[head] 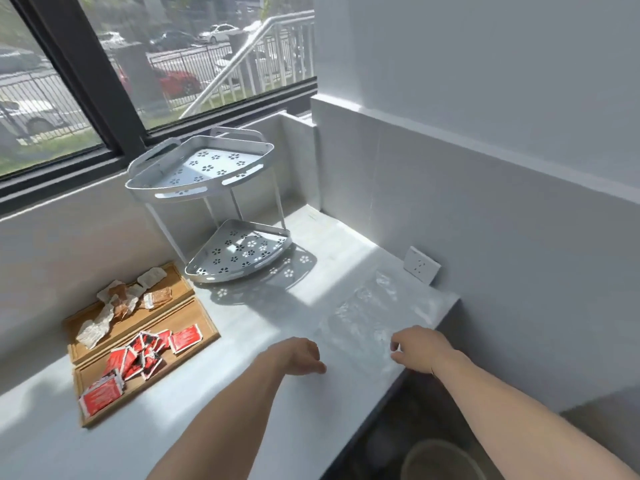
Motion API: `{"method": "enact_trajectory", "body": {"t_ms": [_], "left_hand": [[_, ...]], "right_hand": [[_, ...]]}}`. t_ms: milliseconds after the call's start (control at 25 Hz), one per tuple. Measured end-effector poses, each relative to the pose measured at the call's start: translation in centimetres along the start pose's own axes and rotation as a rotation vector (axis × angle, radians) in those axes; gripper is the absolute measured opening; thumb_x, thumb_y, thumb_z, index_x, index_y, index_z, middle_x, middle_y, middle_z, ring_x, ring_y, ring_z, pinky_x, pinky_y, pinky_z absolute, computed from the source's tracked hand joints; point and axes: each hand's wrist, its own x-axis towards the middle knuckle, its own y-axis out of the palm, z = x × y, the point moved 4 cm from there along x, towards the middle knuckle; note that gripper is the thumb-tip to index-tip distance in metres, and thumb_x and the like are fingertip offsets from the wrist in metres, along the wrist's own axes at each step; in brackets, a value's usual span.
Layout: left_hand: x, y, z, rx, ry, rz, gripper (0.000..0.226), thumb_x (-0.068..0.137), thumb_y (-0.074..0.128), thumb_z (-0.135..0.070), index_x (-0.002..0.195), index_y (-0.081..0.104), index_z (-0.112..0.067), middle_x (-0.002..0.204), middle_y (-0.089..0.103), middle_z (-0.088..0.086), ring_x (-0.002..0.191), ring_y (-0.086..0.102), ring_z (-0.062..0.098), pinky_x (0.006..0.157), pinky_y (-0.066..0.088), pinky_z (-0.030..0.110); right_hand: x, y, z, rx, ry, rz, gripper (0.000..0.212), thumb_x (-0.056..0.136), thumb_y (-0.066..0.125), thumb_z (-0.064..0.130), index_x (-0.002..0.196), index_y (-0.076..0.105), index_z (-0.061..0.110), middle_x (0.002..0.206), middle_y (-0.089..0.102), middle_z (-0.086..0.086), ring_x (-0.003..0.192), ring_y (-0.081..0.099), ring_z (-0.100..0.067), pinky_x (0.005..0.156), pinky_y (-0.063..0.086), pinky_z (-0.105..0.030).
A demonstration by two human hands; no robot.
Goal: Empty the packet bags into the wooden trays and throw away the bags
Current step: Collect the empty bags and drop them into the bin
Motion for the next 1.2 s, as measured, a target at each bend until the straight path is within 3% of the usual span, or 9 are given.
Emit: {"method": "enact_trajectory", "body": {"t_ms": [200,360,480,600,920,1200], "left_hand": [[3.3,-2.3,-6.3,0.161,0.033,-0.067,0.048,0.077,0.059,-0.057,0.115,0.066,-0.027,0.12,0.065,-0.002,0.11,0.06,0.02,0.091,0.048,0.034],[5.4,-4.0,-9.3,0.229,0.054,-0.155,0.046,0.073,0.067,-0.054,0.112,0.064,-0.03,0.115,0.063,-0.005,0.107,0.06,0.018,0.079,0.044,0.028],[6.7,-4.7,-10.9,0.27,0.098,-0.194,0.049,0.075,0.07,-0.046,0.121,0.06,-0.032,0.12,0.058,-0.007,0.112,0.056,0.016,0.078,0.042,0.028],[7.7,-5.1,-11.8,0.332,0.151,-0.232,0.057,0.079,0.07,-0.037,0.132,0.052,-0.031,0.128,0.051,-0.002,0.12,0.047,0.019,0.076,0.04,0.031],[11.1,-4.2,-11.6,0.429,0.251,-0.255,0.055,0.086,0.064,-0.02,0.137,0.048,-0.027,0.136,0.049,0.001,0.125,0.041,0.025,0.083,0.037,0.033],[12.4,-3.2,-11.2,0.458,0.287,-0.327,0.052,0.088,0.06,-0.016,0.137,0.045,-0.024,0.127,0.055,0.004,0.119,0.045,0.027,0.091,0.038,0.037]], "right_hand": [[-0.9,-0.5,-7.4,0.041,0.122,-0.026,0.029,0.088,0.051,0.043,0.106,0.067,0.026,0.115,0.068,-0.002,0.105,0.063,-0.023,0.078,0.046,-0.03],[-0.2,-1.4,-10.4,0.101,0.192,-0.153,0.027,0.09,0.051,0.043,0.106,0.066,0.027,0.117,0.067,0.0,0.107,0.063,-0.024,0.082,0.048,-0.032],[0.6,-1.9,-11.1,0.157,0.205,-0.236,0.035,0.092,0.051,0.037,0.124,0.056,0.027,0.126,0.061,-0.003,0.115,0.058,-0.026,0.089,0.048,-0.036],[2.2,-1.9,-11.3,0.175,0.207,-0.215,0.05,0.092,0.052,0.043,0.139,0.043,0.026,0.137,0.051,-0.005,0.126,0.048,-0.028,0.098,0.045,-0.041],[8.0,-2.4,-11.4,0.184,0.236,-0.15,0.066,0.09,0.052,0.054,0.145,0.034,0.022,0.149,0.039,-0.006,0.133,0.038,-0.031,0.105,0.037,-0.044],[10.7,-1.3,-11.0,0.144,0.274,-0.104,0.054,0.092,0.055,0.026,0.142,0.036,0.022,0.139,0.042,-0.011,0.126,0.043,-0.032,0.099,0.041,-0.044]]}}
